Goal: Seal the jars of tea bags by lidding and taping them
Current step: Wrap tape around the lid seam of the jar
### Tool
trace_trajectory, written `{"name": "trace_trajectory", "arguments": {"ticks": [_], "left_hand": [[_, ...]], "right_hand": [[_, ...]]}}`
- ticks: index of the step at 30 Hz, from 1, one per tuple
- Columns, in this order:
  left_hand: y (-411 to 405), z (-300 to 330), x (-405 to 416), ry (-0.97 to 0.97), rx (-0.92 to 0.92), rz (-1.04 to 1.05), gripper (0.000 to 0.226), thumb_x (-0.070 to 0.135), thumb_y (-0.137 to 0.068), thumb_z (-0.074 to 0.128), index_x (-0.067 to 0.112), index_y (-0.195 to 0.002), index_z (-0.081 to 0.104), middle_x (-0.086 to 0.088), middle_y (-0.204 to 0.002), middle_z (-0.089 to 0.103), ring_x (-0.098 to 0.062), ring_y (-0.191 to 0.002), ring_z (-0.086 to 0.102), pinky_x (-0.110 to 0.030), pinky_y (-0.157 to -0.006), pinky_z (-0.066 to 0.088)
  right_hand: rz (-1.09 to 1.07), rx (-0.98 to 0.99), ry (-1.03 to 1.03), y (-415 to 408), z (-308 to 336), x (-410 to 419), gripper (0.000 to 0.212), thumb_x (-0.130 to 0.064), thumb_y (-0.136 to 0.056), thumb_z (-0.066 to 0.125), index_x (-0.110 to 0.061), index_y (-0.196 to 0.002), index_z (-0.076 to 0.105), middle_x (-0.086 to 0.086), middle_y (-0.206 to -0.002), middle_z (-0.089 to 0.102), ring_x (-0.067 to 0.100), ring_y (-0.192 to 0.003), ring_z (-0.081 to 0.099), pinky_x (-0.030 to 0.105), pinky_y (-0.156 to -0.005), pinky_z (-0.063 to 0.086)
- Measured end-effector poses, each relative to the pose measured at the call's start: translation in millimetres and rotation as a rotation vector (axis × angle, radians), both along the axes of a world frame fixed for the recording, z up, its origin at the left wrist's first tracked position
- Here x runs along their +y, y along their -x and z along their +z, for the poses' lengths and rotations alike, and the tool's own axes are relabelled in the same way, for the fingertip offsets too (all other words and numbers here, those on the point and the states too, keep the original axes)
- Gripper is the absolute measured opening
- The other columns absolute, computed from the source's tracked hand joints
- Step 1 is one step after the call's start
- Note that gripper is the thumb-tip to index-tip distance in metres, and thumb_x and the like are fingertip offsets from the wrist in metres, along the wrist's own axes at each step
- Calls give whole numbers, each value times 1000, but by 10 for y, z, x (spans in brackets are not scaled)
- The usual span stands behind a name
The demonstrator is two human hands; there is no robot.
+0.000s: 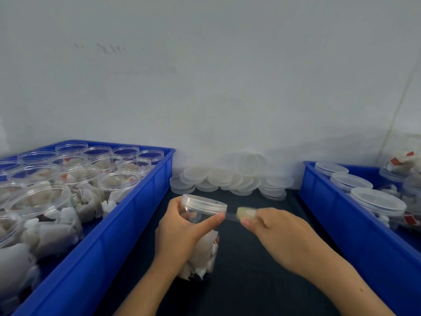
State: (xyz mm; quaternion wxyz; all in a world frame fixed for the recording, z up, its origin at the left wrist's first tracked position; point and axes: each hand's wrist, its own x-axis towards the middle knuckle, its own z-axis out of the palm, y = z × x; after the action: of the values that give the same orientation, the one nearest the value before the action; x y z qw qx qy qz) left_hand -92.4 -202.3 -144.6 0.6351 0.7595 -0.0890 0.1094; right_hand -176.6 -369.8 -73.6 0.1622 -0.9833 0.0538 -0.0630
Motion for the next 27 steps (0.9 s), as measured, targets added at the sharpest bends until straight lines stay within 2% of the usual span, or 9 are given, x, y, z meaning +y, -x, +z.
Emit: {"name": "trace_trajectory", "arguments": {"ticks": [2, 4, 8, 12, 16, 21, 24, 27], "left_hand": [[-8, -2, 12, -1, 3, 6, 95, 84, -23, 72, 38, -104, 53, 17, -103, 66, -1, -98, 62, -36, -89, 53], [0, -9, 12, -1, 0, 2, 98, 88, -21, 71, 39, -103, 53, 18, -103, 66, -1, -98, 62, -35, -88, 53], [14, -35, 0, 42, -1, -23, 94, 85, -23, 74, 40, -103, 55, 21, -98, 67, 4, -93, 63, -28, -82, 52], [32, -47, -15, 96, 17, -106, 86, 72, -31, 78, 36, -106, 57, 19, -100, 69, 4, -93, 64, -20, -77, 48], [78, -18, -15, 141, 14, -259, 81, 60, -41, 81, 26, -112, 60, 18, -103, 70, 2, -95, 66, -14, -71, 51], [95, -7, 9, 188, -5, -348, 79, 49, -44, 82, 17, -113, 61, 12, -102, 72, -1, -94, 68, -9, -73, 50], [92, -16, 13, 197, -4, -395, 79, 48, -47, 81, 15, -115, 60, 9, -103, 73, -3, -95, 68, -10, -72, 51], [85, -38, 6, 220, 2, -429, 80, 46, -47, 81, 15, -117, 59, 8, -104, 73, -4, -95, 68, -10, -72, 51]], "right_hand": [[-3, -68, 175, 52, 30, 50, 44, -50, -101, 30, -23, -66, 36, -4, -68, 51, 12, -63, 49, 30, -65, 45], [-18, -91, 243, 53, 20, 75, 44, -49, -102, 26, -25, -66, 34, -5, -67, 48, 11, -63, 48, 29, -65, 46], [-44, -42, 207, -8, -20, 51, 40, -40, -104, 29, -29, -66, 29, -6, -71, 46, 13, -69, 52, 30, -70, 49], [-47, -8, 158, -68, -62, 30, 40, -48, -102, 24, -27, -70, 33, -5, -74, 50, 12, -67, 48, 31, -69, 48], [-25, 14, 137, -91, -86, 3, 36, -48, -102, 25, -21, -88, 43, -2, -81, 56, 12, -69, 51, 31, -68, 47], [39, 7, 91, -114, -149, -28, 18, -35, -105, 31, -20, -99, 37, -4, -77, 51, 9, -63, 44, 26, -58, 37], [86, -31, 16, -115, -180, -32, 19, -39, -104, 29, -23, -110, 36, -5, -70, 49, 9, -60, 44, 31, -61, 42], [127, -57, -23, -116, -190, -42, 35, -40, -104, 31, -37, -137, 23, -4, -63, 48, 9, -58, 47, 30, -61, 44]]}}
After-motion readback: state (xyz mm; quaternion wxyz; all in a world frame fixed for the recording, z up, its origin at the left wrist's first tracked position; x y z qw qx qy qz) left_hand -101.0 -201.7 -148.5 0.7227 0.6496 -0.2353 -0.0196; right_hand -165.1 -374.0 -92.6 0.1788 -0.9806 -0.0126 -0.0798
